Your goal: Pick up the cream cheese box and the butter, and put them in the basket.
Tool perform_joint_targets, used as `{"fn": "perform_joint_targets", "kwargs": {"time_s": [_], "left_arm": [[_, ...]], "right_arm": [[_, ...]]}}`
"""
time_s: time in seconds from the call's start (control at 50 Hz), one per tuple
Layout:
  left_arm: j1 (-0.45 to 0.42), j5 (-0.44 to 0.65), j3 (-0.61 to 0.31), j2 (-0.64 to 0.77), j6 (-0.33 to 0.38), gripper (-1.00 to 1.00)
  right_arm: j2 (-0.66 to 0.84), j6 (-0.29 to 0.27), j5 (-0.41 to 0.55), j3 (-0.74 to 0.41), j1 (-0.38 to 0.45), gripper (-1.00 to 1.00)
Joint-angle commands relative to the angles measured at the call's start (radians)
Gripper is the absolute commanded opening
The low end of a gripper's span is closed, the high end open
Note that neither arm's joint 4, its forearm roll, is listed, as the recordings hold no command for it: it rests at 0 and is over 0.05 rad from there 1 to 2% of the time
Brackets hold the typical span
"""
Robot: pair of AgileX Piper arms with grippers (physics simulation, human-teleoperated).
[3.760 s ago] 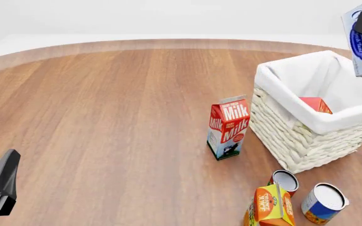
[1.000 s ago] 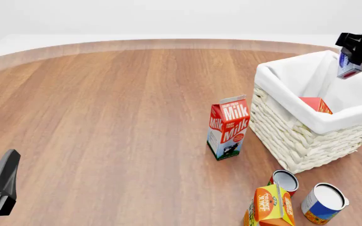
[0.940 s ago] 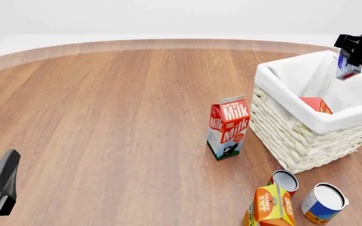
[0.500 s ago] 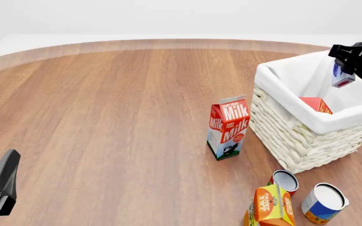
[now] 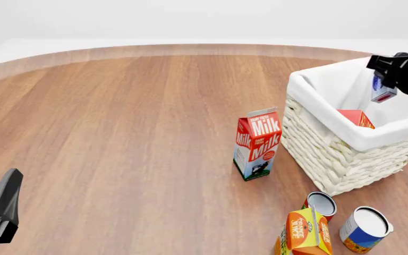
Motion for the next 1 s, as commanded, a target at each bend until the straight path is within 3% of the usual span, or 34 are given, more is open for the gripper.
{"fn": "perform_joint_targets", "kwargs": {"time_s": [0.02,1.0], "left_arm": [[0.0,0.0,0.0,0.0,0.0,1.0],[0.0,0.0,0.0,0.0,0.0,1.0]], "right_arm": [[-0.003,0.004,-0.006,0.0,0.006,-1.0],[0.056,-0.013,-0.039,-0.001,-0.002,-1.0]]}}
